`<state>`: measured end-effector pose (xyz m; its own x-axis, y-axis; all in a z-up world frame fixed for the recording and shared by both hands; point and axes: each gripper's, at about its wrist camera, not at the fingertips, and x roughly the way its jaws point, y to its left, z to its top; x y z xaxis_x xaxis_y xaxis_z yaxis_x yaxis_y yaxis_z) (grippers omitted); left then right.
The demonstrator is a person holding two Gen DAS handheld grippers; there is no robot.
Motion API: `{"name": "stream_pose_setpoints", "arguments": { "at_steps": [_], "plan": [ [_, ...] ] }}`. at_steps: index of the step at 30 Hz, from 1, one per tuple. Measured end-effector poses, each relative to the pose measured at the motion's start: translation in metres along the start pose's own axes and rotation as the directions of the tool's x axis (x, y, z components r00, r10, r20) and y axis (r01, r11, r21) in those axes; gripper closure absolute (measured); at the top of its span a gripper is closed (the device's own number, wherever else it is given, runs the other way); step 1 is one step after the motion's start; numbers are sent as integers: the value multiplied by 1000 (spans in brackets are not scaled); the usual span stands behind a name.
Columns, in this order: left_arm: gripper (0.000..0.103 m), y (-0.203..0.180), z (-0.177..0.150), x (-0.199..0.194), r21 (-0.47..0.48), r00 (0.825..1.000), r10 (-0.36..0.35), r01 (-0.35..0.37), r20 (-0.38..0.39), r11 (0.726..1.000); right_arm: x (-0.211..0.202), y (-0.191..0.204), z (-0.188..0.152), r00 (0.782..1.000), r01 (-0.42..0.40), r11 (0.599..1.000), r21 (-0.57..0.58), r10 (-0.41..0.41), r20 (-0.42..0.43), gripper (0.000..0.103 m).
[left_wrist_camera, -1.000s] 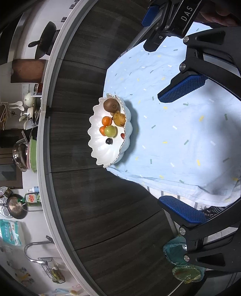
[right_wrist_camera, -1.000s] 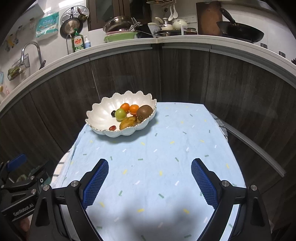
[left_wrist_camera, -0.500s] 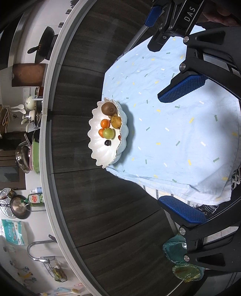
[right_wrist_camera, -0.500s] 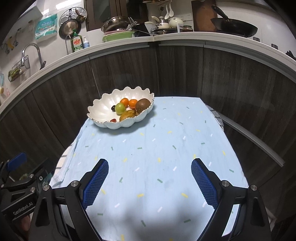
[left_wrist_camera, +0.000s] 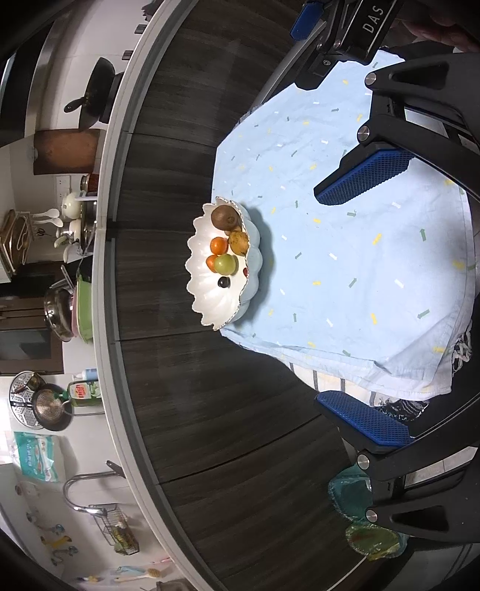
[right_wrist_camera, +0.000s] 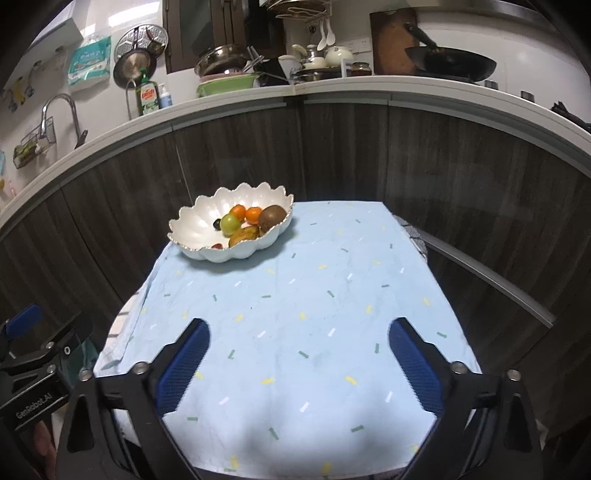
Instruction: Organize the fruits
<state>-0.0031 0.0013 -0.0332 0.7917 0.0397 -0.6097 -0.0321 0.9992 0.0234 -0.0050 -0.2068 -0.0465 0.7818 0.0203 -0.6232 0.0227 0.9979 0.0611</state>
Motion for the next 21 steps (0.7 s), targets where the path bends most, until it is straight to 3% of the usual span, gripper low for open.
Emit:
{"name": "stream_pose_setpoints", "arguments": {
  "at_steps": [21],
  "plan": [
    [1, 7, -3, -12, -27, 1000, 22, -22, 19, 999, -11, 7, -1, 1000, -5, 1000, -17, 6, 25, 3]
  ]
}}
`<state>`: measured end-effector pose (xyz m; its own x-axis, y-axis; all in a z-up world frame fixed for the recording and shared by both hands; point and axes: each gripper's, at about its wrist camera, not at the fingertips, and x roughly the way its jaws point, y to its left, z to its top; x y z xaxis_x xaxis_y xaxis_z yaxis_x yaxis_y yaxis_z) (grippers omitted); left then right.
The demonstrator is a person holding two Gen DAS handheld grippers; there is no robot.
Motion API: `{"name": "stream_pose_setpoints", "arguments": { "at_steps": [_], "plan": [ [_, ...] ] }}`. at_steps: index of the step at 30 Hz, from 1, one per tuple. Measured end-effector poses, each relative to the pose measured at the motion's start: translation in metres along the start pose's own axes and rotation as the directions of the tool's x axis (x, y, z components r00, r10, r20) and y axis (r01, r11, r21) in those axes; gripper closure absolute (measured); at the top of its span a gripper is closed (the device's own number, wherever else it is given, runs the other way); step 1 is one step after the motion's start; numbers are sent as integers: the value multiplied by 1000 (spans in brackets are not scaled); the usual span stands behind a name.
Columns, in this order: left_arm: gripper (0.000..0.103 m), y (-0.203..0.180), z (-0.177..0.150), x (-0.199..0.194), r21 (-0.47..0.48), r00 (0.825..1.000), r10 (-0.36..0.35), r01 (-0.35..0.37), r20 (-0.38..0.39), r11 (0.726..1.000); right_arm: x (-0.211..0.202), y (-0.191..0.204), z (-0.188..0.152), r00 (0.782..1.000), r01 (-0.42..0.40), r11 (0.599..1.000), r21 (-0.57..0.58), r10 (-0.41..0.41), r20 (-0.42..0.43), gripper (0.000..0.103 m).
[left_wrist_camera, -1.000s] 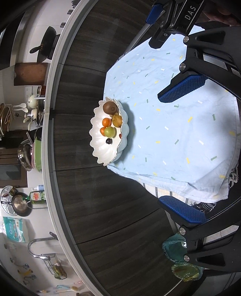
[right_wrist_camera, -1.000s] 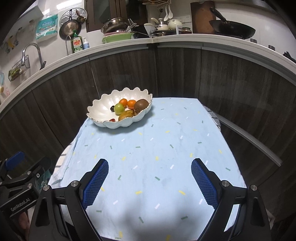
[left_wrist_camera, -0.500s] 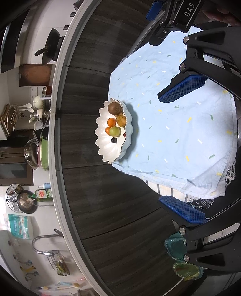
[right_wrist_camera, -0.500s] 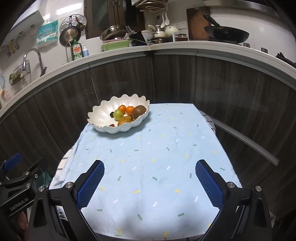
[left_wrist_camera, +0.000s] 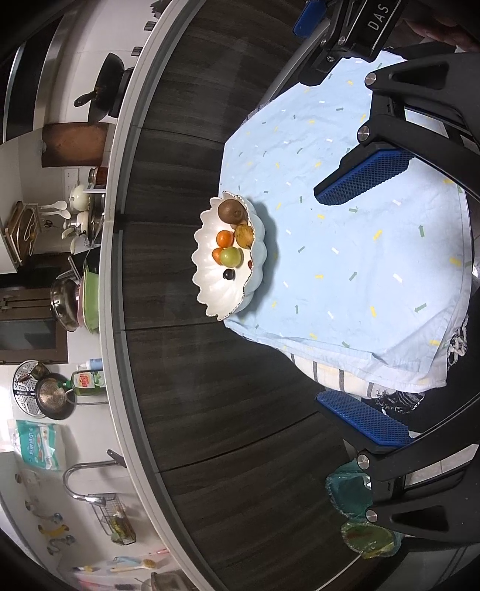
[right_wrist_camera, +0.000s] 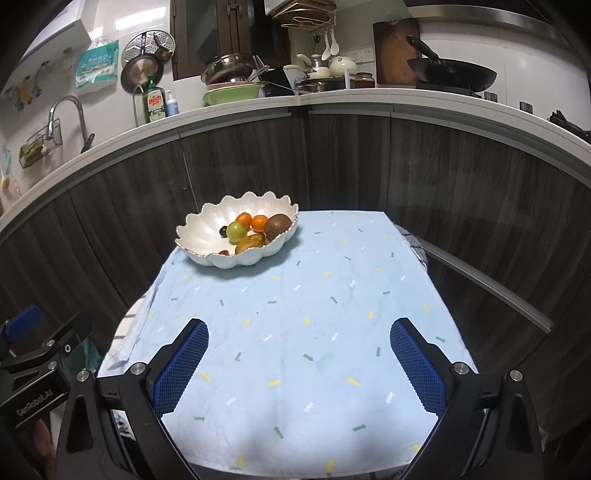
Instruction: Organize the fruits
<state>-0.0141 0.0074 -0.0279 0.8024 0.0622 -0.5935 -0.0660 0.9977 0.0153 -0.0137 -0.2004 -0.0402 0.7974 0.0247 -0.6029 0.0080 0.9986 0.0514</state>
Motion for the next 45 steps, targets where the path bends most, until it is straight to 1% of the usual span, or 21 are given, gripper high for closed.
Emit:
{"name": "stream_pose_setpoints", "arguments": {
  "at_steps": [45],
  "plan": [
    [1, 0, -1, 3, 0, 1000, -4, 4, -7, 1000, -1, -5, 0, 1000, 3, 1000, 1, -3, -5, 3]
  ]
}}
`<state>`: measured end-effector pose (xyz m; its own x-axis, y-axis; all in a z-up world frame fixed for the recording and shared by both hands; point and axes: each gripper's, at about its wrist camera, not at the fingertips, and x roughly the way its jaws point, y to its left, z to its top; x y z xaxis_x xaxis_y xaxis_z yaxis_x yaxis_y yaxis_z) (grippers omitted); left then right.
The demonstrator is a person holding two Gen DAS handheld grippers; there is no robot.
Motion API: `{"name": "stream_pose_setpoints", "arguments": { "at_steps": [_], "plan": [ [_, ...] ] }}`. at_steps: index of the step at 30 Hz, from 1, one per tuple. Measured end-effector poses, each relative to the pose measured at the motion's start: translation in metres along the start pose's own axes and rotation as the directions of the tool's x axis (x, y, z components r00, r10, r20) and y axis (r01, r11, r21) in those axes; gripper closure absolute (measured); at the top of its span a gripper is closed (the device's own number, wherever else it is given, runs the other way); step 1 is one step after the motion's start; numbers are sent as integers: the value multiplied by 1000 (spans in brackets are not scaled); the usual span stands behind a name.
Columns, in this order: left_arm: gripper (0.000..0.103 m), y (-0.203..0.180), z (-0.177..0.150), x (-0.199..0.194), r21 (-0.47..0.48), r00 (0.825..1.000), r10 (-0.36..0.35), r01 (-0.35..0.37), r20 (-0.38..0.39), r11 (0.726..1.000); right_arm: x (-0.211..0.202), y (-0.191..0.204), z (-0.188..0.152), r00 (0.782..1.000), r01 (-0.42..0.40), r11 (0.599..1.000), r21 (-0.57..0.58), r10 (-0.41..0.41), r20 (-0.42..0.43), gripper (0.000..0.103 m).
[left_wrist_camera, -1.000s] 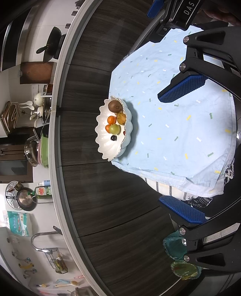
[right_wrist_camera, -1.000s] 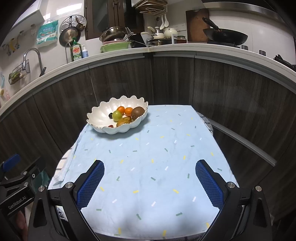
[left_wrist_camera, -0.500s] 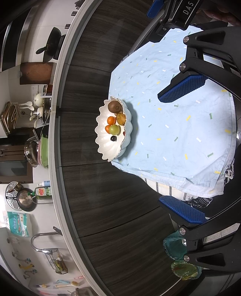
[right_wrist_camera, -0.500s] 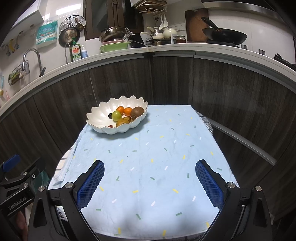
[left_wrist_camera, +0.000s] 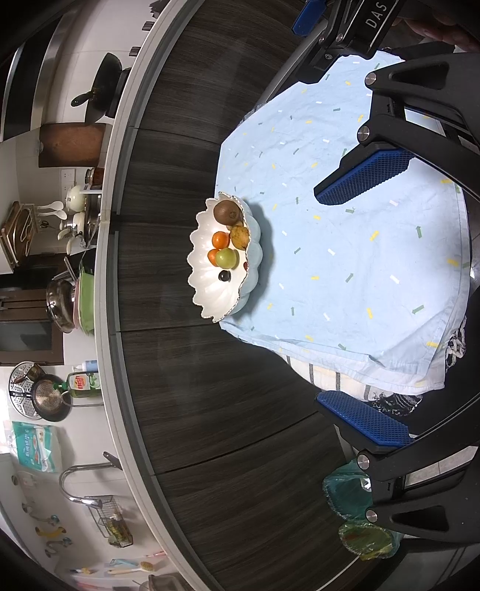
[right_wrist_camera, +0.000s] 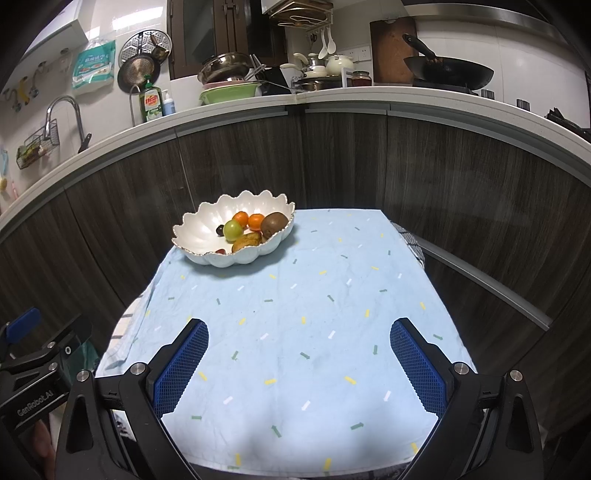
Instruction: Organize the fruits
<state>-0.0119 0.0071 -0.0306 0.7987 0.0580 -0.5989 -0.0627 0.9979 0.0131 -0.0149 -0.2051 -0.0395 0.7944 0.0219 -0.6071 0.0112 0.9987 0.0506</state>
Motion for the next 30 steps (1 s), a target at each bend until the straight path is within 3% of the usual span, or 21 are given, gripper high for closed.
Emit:
{"name": "stream_pose_setpoints", "arguments": {
  "at_steps": [30],
  "plan": [
    [1, -4, -7, 1, 9, 1000, -14, 15, -23, 1000, 3, -5, -1, 1000, 0, 1000, 3, 0, -7, 3]
  ]
}}
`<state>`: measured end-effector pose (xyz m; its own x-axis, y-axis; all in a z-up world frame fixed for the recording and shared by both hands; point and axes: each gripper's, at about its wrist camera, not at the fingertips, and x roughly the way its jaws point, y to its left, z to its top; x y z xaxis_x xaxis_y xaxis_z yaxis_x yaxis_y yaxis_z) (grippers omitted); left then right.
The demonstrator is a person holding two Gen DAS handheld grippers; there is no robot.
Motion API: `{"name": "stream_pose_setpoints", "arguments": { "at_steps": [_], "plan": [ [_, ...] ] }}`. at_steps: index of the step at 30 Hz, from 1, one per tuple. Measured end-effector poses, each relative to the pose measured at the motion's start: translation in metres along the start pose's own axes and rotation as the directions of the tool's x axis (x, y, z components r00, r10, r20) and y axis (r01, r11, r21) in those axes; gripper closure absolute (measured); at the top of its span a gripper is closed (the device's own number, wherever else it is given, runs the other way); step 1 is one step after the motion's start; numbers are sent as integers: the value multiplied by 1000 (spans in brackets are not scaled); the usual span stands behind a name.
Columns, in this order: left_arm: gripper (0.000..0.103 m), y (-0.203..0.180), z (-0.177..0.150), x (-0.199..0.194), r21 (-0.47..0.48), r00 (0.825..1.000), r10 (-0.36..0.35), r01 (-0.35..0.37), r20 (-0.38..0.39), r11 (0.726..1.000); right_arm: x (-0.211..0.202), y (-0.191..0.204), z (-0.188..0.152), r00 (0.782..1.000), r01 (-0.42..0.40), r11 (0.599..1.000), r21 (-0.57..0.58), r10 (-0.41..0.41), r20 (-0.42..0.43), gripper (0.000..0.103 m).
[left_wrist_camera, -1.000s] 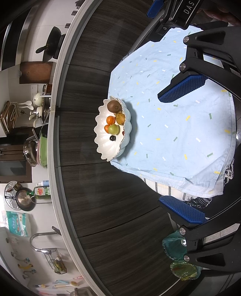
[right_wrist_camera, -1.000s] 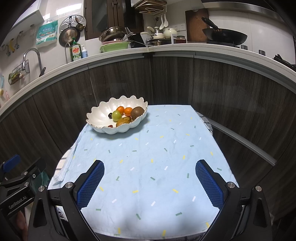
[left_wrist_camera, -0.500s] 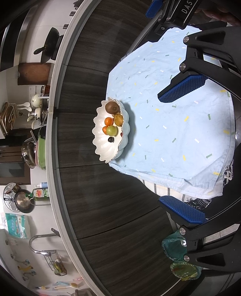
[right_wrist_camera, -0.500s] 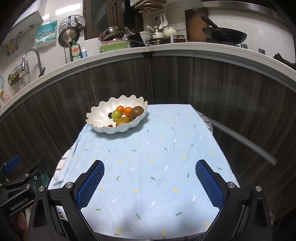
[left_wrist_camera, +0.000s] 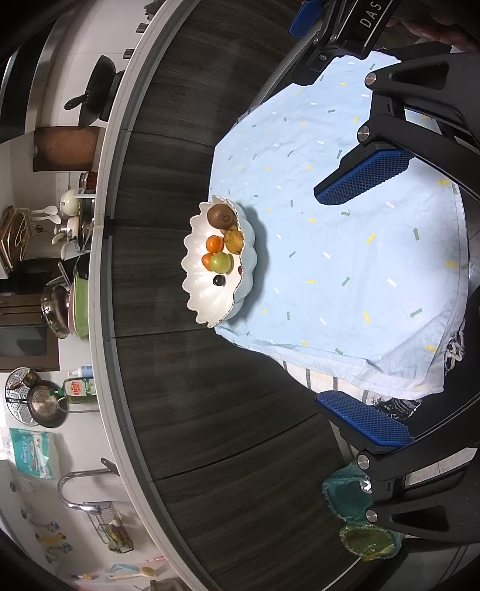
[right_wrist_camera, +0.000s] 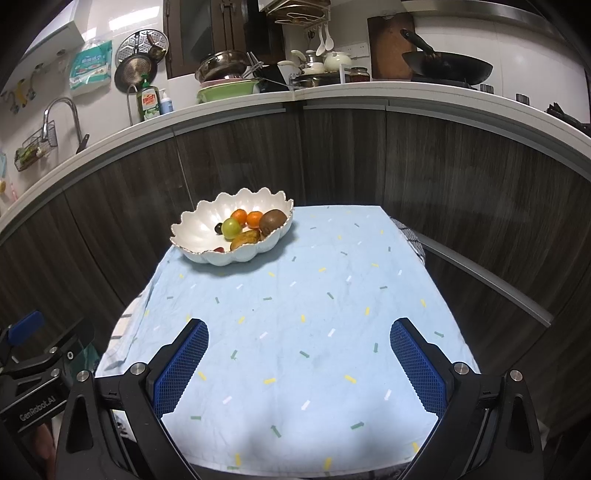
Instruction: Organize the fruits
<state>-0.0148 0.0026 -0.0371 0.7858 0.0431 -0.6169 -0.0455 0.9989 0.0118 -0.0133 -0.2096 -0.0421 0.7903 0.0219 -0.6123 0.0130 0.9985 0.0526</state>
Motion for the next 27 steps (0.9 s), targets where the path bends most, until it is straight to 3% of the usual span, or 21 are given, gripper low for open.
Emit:
{"name": "stream_pose_setpoints", "arguments": {
  "at_steps": [27],
  "plan": [
    [1, 3, 3, 5, 1, 1000, -5, 5, -14, 1000, 2, -1, -3, 1000, 1, 1000, 2, -1, -5, 3]
  ]
}}
